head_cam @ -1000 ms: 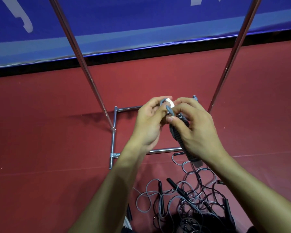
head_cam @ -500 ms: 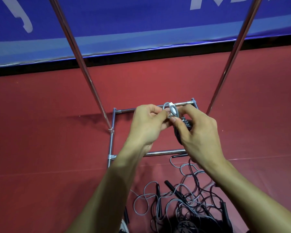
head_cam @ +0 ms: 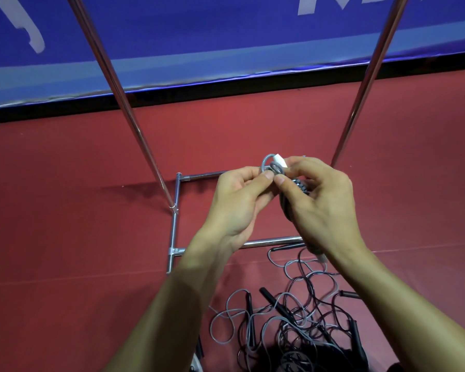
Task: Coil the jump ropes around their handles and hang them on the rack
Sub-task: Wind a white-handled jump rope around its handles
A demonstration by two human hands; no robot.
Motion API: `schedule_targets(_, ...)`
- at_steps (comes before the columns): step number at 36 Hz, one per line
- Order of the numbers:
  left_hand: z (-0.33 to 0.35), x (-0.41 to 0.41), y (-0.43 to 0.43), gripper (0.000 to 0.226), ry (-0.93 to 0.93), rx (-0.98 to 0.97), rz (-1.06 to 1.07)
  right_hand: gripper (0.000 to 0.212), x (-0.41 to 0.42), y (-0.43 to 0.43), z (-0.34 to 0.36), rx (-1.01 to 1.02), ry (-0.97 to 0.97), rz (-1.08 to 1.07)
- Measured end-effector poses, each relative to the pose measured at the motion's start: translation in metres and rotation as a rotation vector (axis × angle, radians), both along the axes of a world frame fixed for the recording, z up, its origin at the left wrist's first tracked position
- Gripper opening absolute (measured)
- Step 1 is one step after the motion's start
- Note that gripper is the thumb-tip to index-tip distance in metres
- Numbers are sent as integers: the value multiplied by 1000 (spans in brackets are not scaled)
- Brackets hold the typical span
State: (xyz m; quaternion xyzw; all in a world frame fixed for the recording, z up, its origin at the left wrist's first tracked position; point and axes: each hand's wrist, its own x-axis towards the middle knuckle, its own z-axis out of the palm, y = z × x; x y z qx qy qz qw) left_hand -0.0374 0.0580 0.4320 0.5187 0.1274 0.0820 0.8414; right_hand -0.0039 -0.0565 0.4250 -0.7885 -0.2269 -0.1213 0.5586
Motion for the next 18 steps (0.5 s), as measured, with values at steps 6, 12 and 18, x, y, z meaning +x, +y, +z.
schedule_targets(6,-2,1,-2,10,-49,-200,-18,13,0,1,2,5,-24,10)
schedule_targets(12,-2,0,-3,14,-94,-344,-56,9,1,-1,4,-2,-124,-9)
schedule_targets(18,6,-1,-7,21,-85,-366,-51,6,3,-2,2,-43,-191,13)
